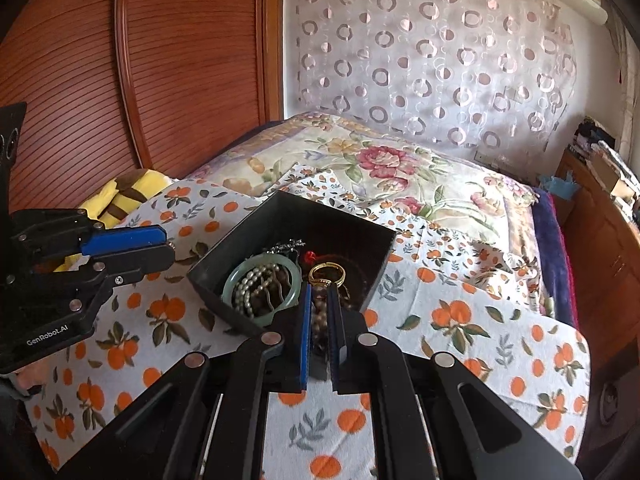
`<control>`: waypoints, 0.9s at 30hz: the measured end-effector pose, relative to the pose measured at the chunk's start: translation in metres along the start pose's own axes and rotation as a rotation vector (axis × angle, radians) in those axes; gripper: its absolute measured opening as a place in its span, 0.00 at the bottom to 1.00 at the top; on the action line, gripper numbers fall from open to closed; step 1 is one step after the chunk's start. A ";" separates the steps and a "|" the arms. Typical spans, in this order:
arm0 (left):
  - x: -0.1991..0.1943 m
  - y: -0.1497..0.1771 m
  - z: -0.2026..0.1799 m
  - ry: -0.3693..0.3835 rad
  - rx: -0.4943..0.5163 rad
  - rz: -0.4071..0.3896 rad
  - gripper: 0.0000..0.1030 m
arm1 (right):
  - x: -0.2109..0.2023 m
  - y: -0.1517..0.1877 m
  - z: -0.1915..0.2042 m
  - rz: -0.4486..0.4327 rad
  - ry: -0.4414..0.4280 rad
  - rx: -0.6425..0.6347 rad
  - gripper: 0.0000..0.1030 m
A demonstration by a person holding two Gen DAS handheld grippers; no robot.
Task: Organize jewelry
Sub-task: 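Carry the gold ring and flower earring over the black box with both tools, then open both tools to drop the ring and earring into the box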
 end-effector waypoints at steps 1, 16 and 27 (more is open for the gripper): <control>0.001 0.000 0.002 -0.004 -0.001 0.003 0.14 | 0.003 0.000 0.000 -0.004 -0.009 0.010 0.09; 0.027 -0.013 0.010 -0.022 -0.036 -0.002 0.14 | 0.000 0.002 -0.013 -0.029 0.011 0.034 0.27; 0.035 -0.028 -0.009 -0.009 -0.016 -0.012 0.28 | -0.014 0.014 -0.021 -0.035 0.032 0.027 0.27</control>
Point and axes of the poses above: each gripper's, at about its wrist camera, not at the fingertips, and x roughly the way its jaws point, z to its left, y to its underside, the point moved 9 cm from there along x, roughly the way its jaws point, and after that the axes turned 9 degrees about -z, right-handed, at the moved point
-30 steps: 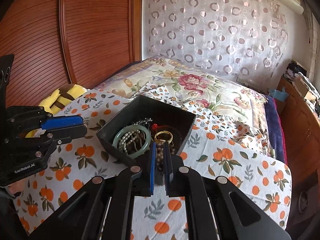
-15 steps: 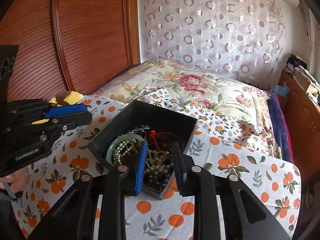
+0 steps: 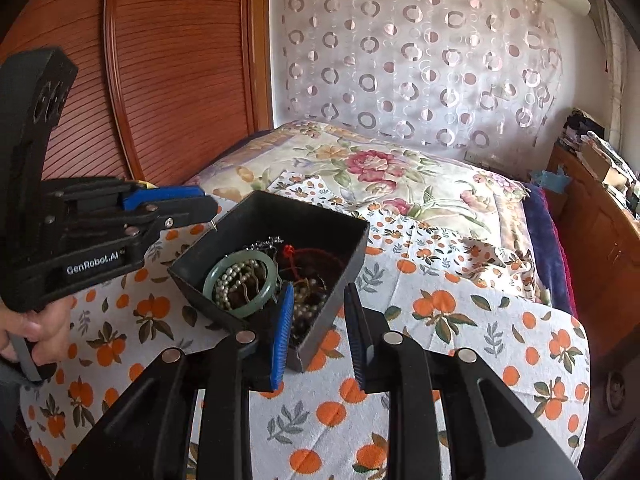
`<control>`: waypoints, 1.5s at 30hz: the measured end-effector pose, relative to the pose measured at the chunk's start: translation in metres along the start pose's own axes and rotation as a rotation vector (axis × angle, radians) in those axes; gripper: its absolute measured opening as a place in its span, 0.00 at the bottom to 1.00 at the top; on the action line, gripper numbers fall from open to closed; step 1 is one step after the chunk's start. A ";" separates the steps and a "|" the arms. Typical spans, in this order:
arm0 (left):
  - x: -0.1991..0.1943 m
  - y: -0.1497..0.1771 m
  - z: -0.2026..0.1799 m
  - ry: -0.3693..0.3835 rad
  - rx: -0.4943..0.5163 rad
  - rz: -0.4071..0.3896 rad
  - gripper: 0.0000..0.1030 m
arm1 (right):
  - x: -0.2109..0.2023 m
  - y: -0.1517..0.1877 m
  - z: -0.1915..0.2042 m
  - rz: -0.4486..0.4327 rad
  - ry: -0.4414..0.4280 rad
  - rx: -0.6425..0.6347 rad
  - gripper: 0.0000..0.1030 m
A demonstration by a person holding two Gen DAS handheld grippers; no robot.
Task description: Organize jewelry
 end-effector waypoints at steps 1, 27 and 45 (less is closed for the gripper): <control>-0.001 -0.001 -0.001 -0.004 0.000 -0.005 0.37 | -0.002 0.001 -0.001 -0.001 0.001 0.001 0.27; -0.107 0.039 -0.008 -0.120 -0.022 -0.085 0.92 | -0.083 0.021 0.006 -0.169 0.131 0.123 0.98; -0.151 0.074 0.011 -0.185 -0.084 -0.085 0.92 | -0.156 0.042 0.019 -0.266 0.224 0.162 0.98</control>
Point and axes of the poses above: each gripper's, at about its wrist camera, not at the fingertips, and x roughly the way its jaws point, z to its left, y to its underside, the point moved 9 cm from there along x, roughly the way its jaws point, and after that the axes turned 9 degrees about -z, right-handed, at the moved point
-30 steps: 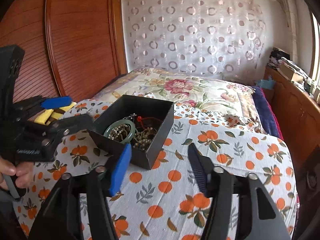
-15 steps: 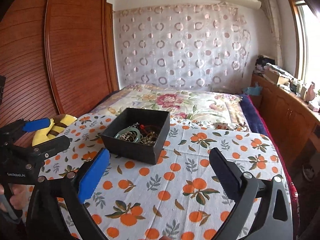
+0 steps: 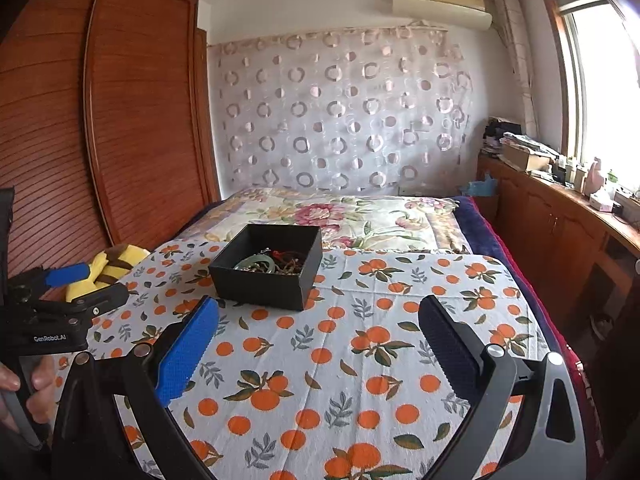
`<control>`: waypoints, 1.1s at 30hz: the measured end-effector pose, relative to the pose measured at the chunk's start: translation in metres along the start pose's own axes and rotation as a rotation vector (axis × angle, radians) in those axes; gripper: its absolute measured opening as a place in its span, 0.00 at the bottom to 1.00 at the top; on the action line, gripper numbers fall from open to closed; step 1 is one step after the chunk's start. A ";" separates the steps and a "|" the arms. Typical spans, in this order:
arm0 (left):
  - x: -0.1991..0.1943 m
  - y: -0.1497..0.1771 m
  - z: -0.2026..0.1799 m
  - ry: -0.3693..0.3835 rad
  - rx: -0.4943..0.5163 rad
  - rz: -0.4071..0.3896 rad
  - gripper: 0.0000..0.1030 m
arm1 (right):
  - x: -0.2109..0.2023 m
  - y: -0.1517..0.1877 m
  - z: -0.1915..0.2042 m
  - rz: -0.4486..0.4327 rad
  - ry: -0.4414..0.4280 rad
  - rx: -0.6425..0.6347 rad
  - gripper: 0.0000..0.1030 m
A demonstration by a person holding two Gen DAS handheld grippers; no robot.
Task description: Organize jewelry
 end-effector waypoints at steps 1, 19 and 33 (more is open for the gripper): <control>-0.001 0.000 0.001 -0.001 -0.002 -0.002 0.92 | -0.001 0.001 0.000 0.000 0.001 0.001 0.98; -0.009 -0.004 0.002 -0.015 0.006 -0.030 0.92 | -0.003 0.002 0.000 -0.007 0.001 0.007 0.98; -0.010 -0.004 0.001 -0.012 0.008 -0.027 0.92 | -0.003 0.003 0.001 -0.007 0.001 0.008 0.98</control>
Point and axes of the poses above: each gripper's, at about its wrist camera, not at the fingertips, and x roughly the way its jaws point, z to its left, y to its underside, the point moved 9 cm from there along x, roughly the way its jaws point, and after that the axes turned 9 degrees about -z, right-handed, at the moved point
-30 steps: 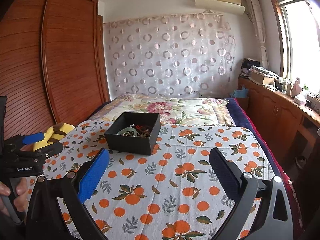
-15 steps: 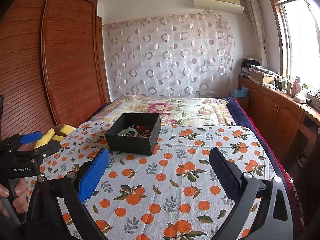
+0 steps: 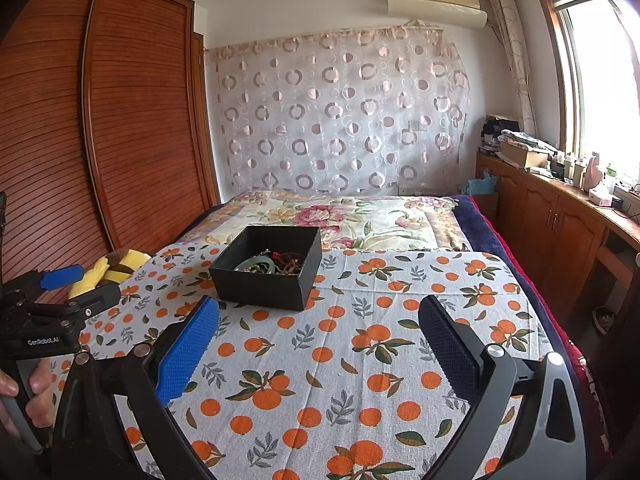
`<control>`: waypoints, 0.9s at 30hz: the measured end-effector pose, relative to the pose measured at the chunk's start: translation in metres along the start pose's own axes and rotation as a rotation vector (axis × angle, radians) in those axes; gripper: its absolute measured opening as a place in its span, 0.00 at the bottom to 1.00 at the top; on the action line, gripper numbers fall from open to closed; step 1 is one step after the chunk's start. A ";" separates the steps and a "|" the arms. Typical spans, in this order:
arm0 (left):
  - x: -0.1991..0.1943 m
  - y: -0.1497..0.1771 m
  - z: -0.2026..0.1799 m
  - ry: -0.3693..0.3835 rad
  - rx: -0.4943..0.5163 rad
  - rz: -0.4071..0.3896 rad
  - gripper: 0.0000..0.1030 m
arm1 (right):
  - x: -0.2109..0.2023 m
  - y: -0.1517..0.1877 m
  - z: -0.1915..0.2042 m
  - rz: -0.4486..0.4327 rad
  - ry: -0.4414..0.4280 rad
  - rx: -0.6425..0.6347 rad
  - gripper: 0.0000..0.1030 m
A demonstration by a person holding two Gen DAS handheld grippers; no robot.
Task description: Organize jewelry
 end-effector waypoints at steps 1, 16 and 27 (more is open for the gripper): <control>0.000 0.000 0.000 0.000 0.000 0.000 0.92 | 0.000 -0.001 -0.001 -0.001 0.000 0.001 0.98; -0.002 0.000 -0.002 0.005 -0.001 -0.003 0.92 | 0.000 -0.001 0.000 -0.002 0.000 0.000 0.98; -0.003 -0.001 -0.005 0.008 0.001 -0.009 0.92 | 0.001 -0.001 0.001 -0.004 -0.001 0.003 0.98</control>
Point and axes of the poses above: each gripper's, at about its wrist camera, not at the fingertips, and x roughly the way its jaws point, z to its left, y to its underside, the point moved 9 cm from there along x, roughly the way its jaws point, and after that the axes turned 9 degrees about -z, right-handed, at the moved point
